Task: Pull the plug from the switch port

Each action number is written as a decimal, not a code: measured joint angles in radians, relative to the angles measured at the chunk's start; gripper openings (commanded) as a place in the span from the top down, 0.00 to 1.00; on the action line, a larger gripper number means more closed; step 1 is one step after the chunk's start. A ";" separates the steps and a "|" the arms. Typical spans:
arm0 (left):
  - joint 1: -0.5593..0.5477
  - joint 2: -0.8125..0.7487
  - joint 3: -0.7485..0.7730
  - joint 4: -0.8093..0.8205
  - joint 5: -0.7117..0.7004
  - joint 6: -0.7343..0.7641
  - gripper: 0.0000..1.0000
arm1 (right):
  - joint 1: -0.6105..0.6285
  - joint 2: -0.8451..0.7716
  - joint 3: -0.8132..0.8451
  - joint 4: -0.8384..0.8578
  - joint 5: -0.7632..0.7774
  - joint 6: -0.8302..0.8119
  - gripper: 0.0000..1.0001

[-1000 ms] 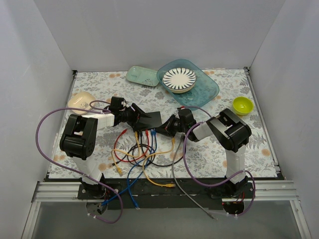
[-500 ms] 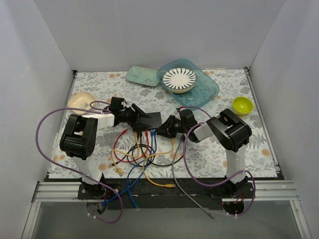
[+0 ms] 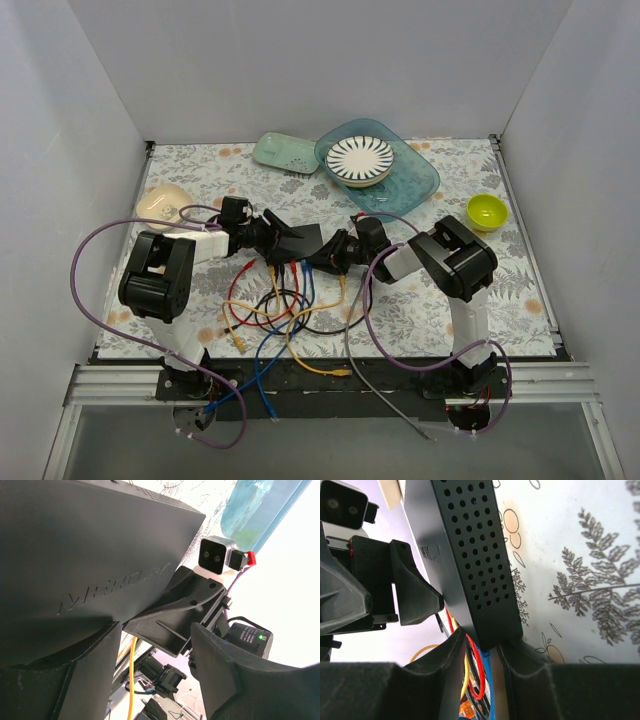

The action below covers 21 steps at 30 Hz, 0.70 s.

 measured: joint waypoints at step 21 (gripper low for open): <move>-0.002 -0.031 -0.047 -0.035 -0.003 0.019 0.41 | 0.014 0.016 -0.016 0.075 0.076 0.061 0.99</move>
